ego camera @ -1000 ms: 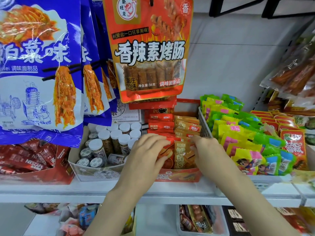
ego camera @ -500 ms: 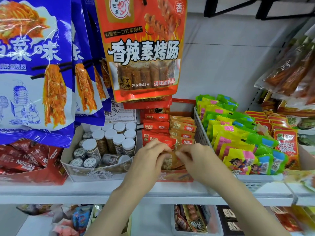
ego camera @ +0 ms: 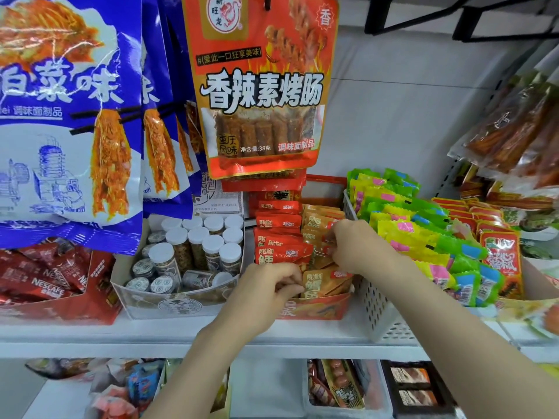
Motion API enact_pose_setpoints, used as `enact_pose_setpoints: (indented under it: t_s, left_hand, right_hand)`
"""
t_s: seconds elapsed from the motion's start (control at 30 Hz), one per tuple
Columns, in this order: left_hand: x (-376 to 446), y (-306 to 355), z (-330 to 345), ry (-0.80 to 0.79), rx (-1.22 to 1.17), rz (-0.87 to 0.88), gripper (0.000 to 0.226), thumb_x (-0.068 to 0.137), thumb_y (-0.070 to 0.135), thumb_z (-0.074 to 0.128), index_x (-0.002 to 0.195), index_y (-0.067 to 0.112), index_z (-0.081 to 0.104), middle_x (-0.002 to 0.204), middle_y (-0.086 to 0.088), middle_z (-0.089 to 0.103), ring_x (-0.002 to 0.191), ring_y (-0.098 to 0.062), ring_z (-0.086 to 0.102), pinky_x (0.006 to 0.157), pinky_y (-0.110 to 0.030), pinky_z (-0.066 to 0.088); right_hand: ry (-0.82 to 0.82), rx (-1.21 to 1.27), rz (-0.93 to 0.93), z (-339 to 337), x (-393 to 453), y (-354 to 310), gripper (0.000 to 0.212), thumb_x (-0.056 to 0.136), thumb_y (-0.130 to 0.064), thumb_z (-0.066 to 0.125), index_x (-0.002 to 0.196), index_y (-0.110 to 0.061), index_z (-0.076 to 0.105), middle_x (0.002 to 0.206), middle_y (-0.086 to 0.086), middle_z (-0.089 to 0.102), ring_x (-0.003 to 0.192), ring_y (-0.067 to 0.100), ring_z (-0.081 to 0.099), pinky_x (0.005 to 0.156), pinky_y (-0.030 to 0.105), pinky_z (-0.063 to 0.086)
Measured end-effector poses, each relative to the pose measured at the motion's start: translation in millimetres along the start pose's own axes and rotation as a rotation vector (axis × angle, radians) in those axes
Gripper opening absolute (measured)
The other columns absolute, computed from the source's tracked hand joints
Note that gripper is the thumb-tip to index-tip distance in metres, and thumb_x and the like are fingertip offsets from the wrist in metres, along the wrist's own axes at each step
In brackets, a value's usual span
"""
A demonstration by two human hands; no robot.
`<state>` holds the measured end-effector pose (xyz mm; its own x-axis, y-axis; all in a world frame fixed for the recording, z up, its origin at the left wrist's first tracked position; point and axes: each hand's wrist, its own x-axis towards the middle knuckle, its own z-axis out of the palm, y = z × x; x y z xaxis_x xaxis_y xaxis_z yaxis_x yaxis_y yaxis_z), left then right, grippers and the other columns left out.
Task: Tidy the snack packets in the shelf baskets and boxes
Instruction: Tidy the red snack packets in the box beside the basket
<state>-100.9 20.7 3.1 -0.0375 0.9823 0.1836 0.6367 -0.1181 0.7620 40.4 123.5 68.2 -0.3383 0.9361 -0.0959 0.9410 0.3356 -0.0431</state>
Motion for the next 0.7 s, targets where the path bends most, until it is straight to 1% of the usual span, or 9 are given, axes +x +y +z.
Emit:
enact_pose_setpoints:
  t_s: [0.03,0.1,0.2,0.3,0.4,0.47,0.57,0.63,0.7]
  left_hand:
    - [0.0,0.2,-0.3,-0.014,0.0,0.005,0.011,0.088,0.015,0.072,0.083,0.025,0.069,0.079,0.018,0.069,0.081,0.006,0.065,0.075,-0.016,0.051]
    - [0.3,-0.5,0.3,-0.039,0.002,0.005,0.011,0.09,0.017,0.07,0.086,0.027,0.068,0.079,0.021,0.066,0.084,0.009,0.064,0.075,-0.013,0.051]
    - [-0.2,-1.0,0.5,-0.075,-0.054,-0.01,0.012,0.089,0.018,0.071,0.095,0.029,0.069,0.086,0.02,0.067,0.086,0.009,0.063,0.075,-0.01,0.05]
    - [-2.0,1.0,0.1,-0.137,-0.126,0.008,0.023,0.085,0.022,0.075,0.103,0.033,0.068,0.093,0.017,0.07,0.088,0.006,0.065,0.08,-0.016,0.054]
    - [-3.0,3.3,-2.0,-0.133,-0.101,0.014,0.021,0.085,0.02,0.075,0.103,0.031,0.072,0.085,0.021,0.069,0.084,0.006,0.066,0.082,-0.023,0.055]
    - [-4.5,3.4,-5.3,-0.122,-0.094,0.008,0.023,0.085,0.016,0.075,0.106,0.028,0.073,0.083,0.024,0.067,0.083,0.009,0.065,0.082,-0.019,0.054]
    - [-9.0,4.3,-12.6,-0.114,-0.121,0.01,0.031,0.086,0.005,0.071,0.108,0.027,0.072,0.093,0.024,0.068,0.09,0.01,0.063,0.083,-0.012,0.051]
    - [-12.7,7.1,-19.8,-0.113,-0.162,0.006,0.042,0.087,-0.007,0.058,0.106,0.027,0.073,0.099,0.019,0.07,0.095,0.009,0.063,0.086,-0.012,0.05]
    - [-14.8,11.5,-25.7,-0.134,-0.197,0.019,0.053,0.086,-0.015,0.046,0.102,0.027,0.073,0.099,0.017,0.073,0.097,0.006,0.065,0.089,-0.013,0.05]
  right_hand:
    - [-0.009,-0.017,-0.003,-2.6,2.7,-0.8,0.032,0.095,-0.011,0.054,0.126,-0.007,0.057,0.124,0.015,0.058,0.111,0.029,0.06,0.077,0.03,0.05]
    - [-0.036,-0.056,-0.011,-6.6,6.6,-3.3,0.029,0.095,-0.013,0.055,0.123,-0.006,0.058,0.123,0.015,0.059,0.11,0.028,0.06,0.072,0.028,0.048]
    - [-0.058,-0.059,-0.004,-8.7,7.3,-7.1,0.033,0.094,-0.015,0.059,0.126,-0.009,0.058,0.124,0.013,0.058,0.109,0.028,0.06,0.072,0.027,0.046]
    - [-0.026,-0.041,-0.009,-7.0,5.5,-5.7,0.035,0.089,-0.013,0.063,0.124,-0.009,0.06,0.124,0.013,0.059,0.11,0.028,0.06,0.08,0.029,0.051]
    - [-0.009,-0.043,-0.043,-4.4,2.2,-6.1,0.031,0.086,-0.011,0.064,0.117,-0.009,0.065,0.12,0.012,0.062,0.109,0.027,0.062,0.083,0.031,0.053]
    - [0.009,-0.052,-0.071,-4.8,-0.7,-7.4,0.027,0.088,-0.007,0.06,0.114,-0.008,0.066,0.118,0.013,0.063,0.106,0.028,0.063,0.08,0.03,0.053]
    - [0.103,-0.053,-0.117,-19.5,-6.6,-6.0,0.022,0.088,-0.003,0.056,0.108,-0.008,0.064,0.114,0.014,0.064,0.103,0.03,0.063,0.079,0.031,0.052]
    - [0.195,-0.029,-0.133,-38.3,-13.6,-1.2,0.014,0.087,-0.008,0.06,0.096,-0.019,0.058,0.108,0.013,0.065,0.1,0.031,0.062,0.076,0.032,0.049]
    - [0.273,-0.006,-0.14,-58.3,-24.2,5.4,0.019,0.086,-0.016,0.065,0.087,-0.029,0.051,0.1,0.008,0.067,0.096,0.032,0.062,0.075,0.032,0.048]
